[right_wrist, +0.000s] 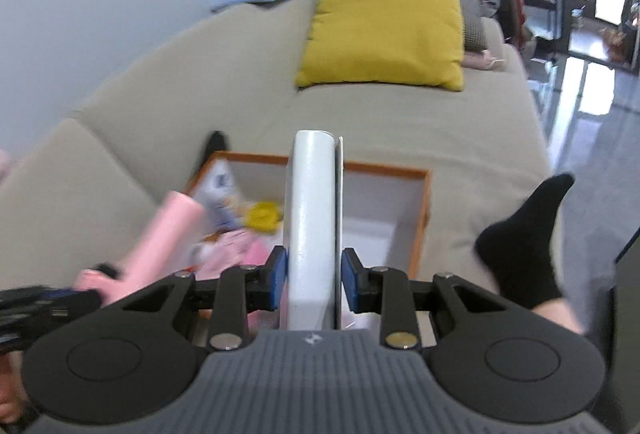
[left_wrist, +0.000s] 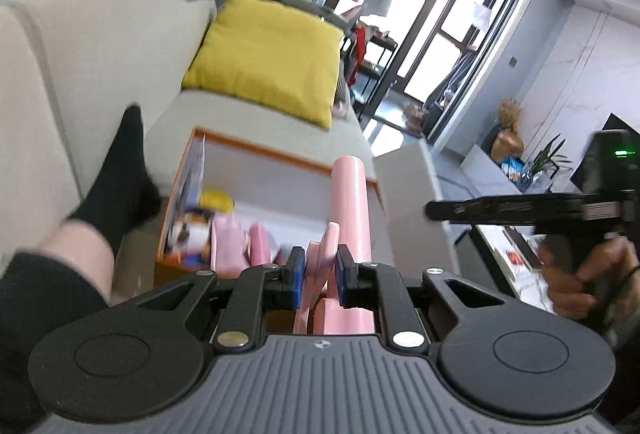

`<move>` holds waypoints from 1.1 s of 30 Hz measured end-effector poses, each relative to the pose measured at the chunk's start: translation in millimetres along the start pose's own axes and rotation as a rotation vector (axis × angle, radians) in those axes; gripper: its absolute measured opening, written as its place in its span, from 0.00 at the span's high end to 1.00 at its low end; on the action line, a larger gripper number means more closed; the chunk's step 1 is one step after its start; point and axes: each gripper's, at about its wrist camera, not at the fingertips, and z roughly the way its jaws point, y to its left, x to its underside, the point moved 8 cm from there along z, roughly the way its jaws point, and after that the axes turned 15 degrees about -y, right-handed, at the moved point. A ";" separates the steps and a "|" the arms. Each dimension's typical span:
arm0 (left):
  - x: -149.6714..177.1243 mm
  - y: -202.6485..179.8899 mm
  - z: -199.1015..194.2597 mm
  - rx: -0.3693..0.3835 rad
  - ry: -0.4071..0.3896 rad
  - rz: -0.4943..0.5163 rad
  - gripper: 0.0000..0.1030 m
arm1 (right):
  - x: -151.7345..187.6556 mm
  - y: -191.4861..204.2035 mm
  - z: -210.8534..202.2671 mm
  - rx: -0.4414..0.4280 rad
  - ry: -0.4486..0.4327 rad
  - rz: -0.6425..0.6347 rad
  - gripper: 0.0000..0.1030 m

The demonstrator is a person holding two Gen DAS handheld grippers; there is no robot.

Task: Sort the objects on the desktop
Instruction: 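Lift and carry the pink stick and white box over the orange box, then lower the white box into the orange box and open the right tool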

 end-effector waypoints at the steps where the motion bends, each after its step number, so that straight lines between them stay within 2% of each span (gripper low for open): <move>1: -4.9 -0.1 6.2 0.002 -0.006 0.004 0.83 | -1.9 -2.6 14.5 0.025 0.012 -0.025 0.70; 7: -19.2 5.5 50.8 0.023 0.001 -0.007 0.83 | 17.5 -13.3 90.3 0.120 0.147 -0.121 0.70; 10: -19.5 10.7 72.6 0.035 0.018 -0.027 0.83 | 33.4 -17.0 114.3 0.162 0.218 -0.115 0.70; 14: -14.7 19.5 93.9 0.039 0.039 -0.046 0.83 | 41.2 -20.7 137.2 0.185 0.250 -0.096 0.70; 20: -6.2 29.2 103.2 0.045 0.060 -0.065 0.83 | 45.5 -27.6 154.2 0.252 0.292 -0.051 0.69; 26: -2.8 34.3 101.6 0.050 0.061 -0.075 0.83 | 46.5 -28.0 159.1 0.287 0.326 -0.085 0.71; 30: -1.9 34.9 102.2 0.055 0.062 -0.081 0.83 | 38.4 -30.2 155.5 0.314 0.317 -0.143 0.70; 33: -2.1 35.8 102.6 0.051 0.062 -0.079 0.83 | 32.1 -29.8 149.7 0.291 0.319 -0.182 0.70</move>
